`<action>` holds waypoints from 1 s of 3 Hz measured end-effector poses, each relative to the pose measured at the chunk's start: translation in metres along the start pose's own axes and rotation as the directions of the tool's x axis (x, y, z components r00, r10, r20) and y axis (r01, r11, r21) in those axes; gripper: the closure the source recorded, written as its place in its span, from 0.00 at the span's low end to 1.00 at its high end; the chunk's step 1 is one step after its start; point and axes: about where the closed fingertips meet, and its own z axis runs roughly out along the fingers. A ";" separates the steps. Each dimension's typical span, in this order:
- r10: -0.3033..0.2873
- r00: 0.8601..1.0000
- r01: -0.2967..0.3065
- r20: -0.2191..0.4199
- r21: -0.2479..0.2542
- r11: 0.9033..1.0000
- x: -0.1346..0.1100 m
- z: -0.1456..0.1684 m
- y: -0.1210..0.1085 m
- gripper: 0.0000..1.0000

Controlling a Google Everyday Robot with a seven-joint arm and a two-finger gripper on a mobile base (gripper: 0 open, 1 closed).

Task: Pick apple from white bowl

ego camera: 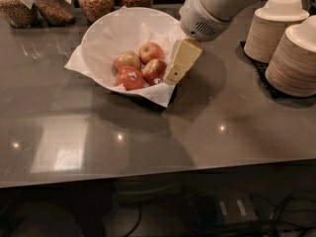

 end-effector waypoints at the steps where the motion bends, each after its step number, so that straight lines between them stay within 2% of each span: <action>1: 0.003 1.000 -0.003 -0.002 0.007 1.000 0.001 0.005 -0.002 0.00; 2: 0.034 0.999 -0.034 0.002 0.017 0.999 0.003 0.020 -0.008 0.00; 3: 0.075 0.997 -0.075 0.014 0.035 0.997 0.004 0.034 -0.018 0.18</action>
Offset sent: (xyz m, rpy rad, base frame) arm 0.0340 0.0041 -0.0288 0.0401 0.0041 -0.0737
